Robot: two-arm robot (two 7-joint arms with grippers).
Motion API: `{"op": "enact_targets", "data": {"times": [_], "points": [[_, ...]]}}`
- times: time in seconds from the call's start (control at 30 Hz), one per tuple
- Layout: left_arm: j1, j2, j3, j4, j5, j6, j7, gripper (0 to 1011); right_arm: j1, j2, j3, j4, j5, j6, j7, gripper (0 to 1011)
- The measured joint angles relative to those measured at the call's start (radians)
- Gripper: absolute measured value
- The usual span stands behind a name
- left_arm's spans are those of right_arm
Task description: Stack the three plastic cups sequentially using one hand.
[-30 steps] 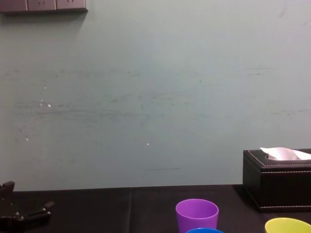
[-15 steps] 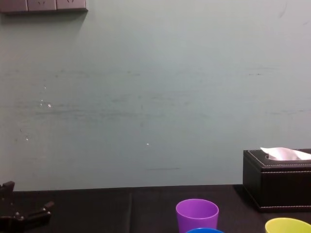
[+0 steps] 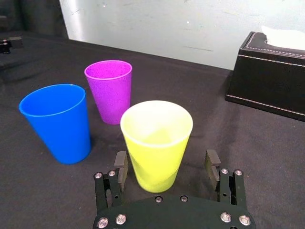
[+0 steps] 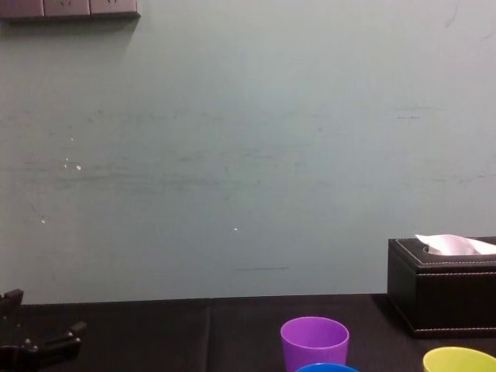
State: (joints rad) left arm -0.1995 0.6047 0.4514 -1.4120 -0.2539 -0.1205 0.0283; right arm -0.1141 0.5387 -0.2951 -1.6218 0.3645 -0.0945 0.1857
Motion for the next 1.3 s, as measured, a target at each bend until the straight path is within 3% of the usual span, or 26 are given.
{"op": "enact_targets", "data": {"times": [0.5,1.3], "points": [[0.0,0.0,0.0,0.0,0.0,0.0,0.0,1011,0.048,-0.067,0.005,0.068,-0.032,-0.022,0.037,1003],[0.0,0.0,0.0,0.0,0.0,0.0,0.0,1011,0.075,-0.139,0.044,0.085,-0.063,-0.005,0.073,1003]]}}
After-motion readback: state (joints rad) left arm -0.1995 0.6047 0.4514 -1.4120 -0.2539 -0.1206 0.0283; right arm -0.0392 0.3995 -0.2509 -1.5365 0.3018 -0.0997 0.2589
